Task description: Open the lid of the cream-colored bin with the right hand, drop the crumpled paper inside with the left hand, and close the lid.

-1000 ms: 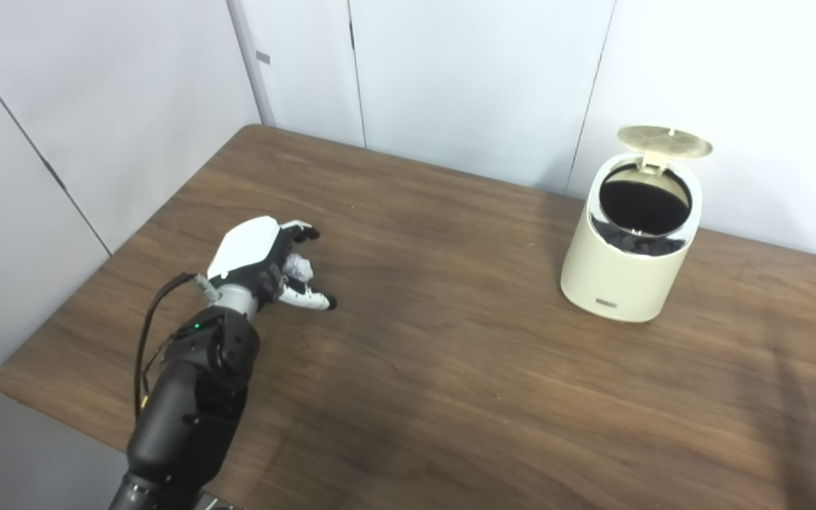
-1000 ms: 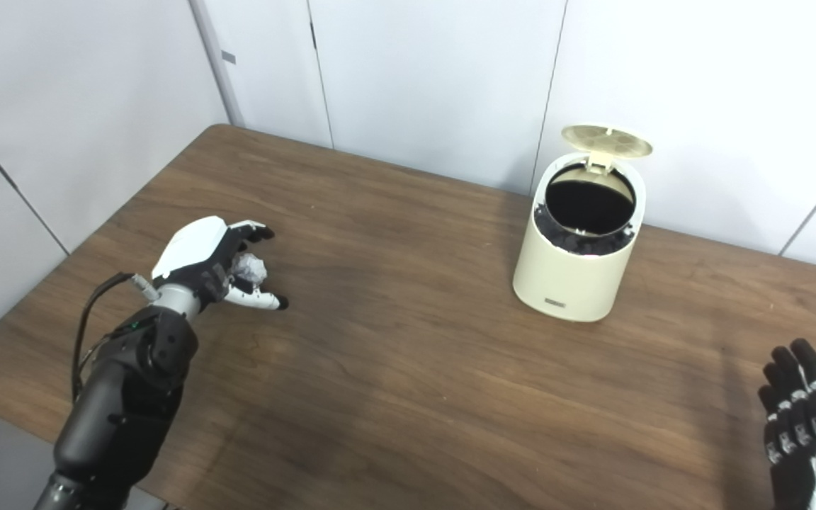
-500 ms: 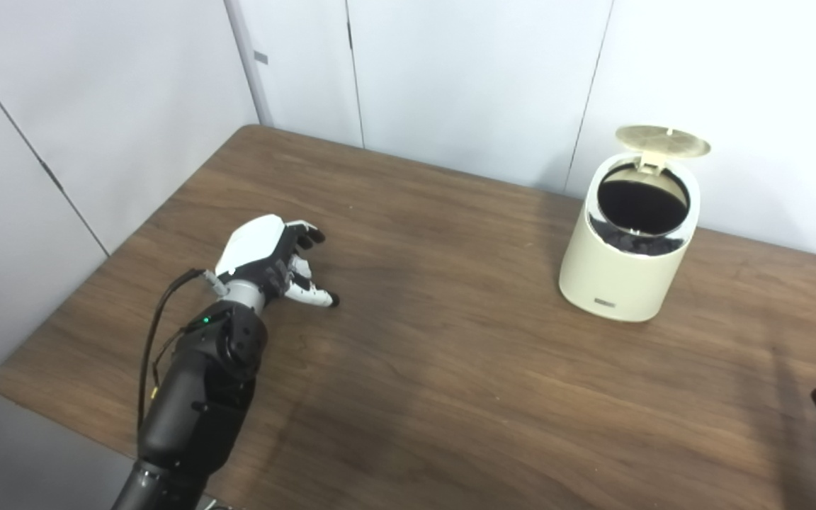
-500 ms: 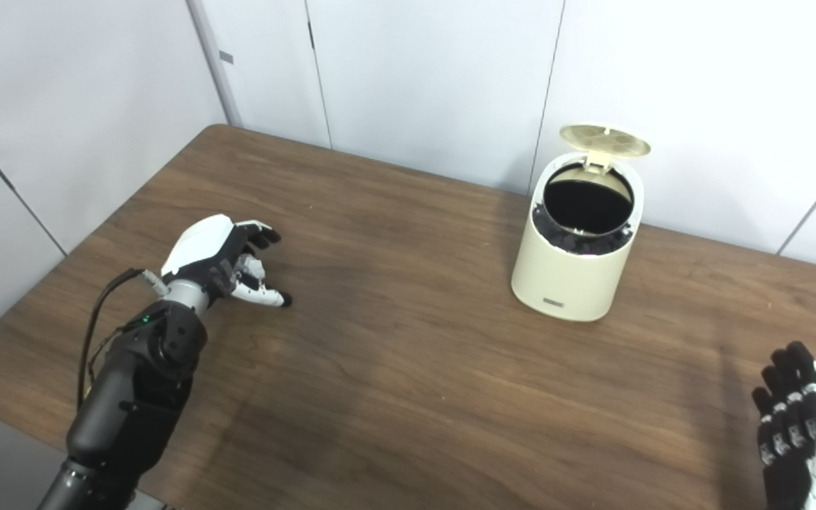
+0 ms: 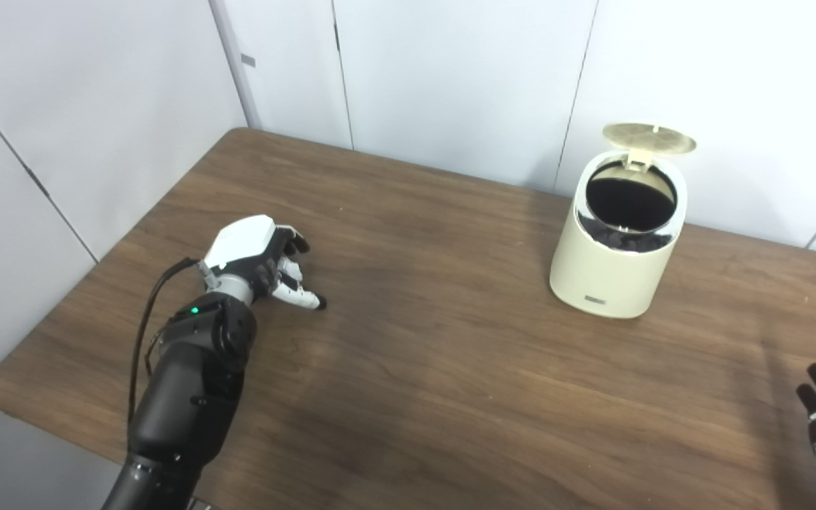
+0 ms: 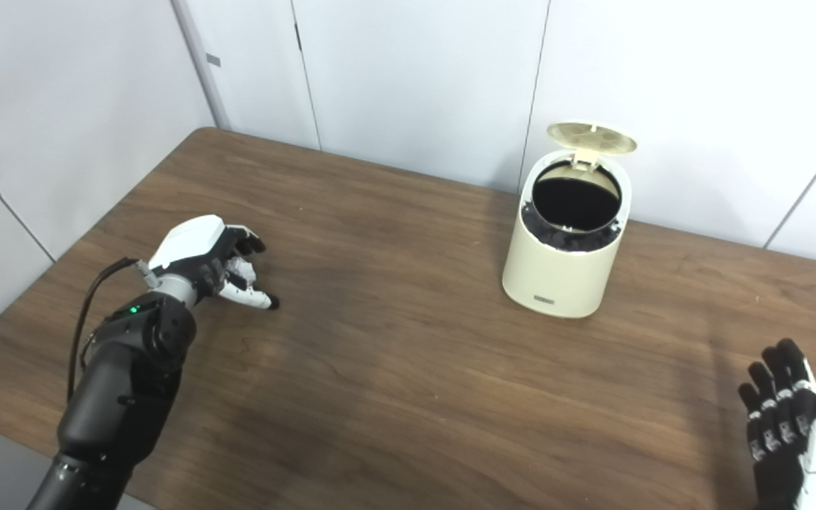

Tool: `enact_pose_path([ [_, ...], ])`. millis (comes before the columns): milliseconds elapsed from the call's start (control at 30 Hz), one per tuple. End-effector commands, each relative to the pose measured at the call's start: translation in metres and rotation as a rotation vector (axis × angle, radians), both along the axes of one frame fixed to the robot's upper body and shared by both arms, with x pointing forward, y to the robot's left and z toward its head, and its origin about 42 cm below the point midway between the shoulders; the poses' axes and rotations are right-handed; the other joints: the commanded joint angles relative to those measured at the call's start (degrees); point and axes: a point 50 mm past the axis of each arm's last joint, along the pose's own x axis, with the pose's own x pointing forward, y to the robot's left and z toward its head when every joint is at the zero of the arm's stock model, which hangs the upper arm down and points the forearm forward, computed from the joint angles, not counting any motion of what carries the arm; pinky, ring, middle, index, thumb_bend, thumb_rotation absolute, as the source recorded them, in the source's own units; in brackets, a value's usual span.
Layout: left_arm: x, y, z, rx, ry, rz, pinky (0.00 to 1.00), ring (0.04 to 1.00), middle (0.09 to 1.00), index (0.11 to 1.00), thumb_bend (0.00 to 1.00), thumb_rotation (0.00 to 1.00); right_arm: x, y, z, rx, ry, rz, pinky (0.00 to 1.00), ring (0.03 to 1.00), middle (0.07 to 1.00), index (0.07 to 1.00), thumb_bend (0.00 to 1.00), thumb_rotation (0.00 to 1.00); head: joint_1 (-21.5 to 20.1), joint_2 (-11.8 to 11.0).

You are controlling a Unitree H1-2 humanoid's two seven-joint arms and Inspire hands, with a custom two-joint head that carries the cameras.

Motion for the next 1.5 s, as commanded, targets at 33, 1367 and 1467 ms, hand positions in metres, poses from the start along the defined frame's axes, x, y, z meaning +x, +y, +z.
enact_pose_path([
  [33,0.006,0.008,0.023,0.054,-0.019,0.017,0.63,0.768,0.781,0.737,0.81,0.14,0.003,0.0,0.01,0.009,-0.067,-0.008,0.97,0.966,0.96,0.951,0.5,0.93,0.1,0.1],
  [1367,0.011,0.01,0.03,0.027,0.028,0.064,0.31,0.428,0.449,0.563,0.54,0.0,0.003,0.0,0.008,0.01,-0.059,-0.017,0.93,0.947,0.947,0.935,0.51,0.95,-0.5,0.8],
  [1467,0.01,0.012,0.027,0.02,0.011,0.063,0.35,0.406,0.483,0.51,0.51,0.0,0.003,0.0,0.01,0.014,-0.066,-0.015,0.93,0.946,0.944,0.919,0.52,0.88,-0.5,1.0],
])
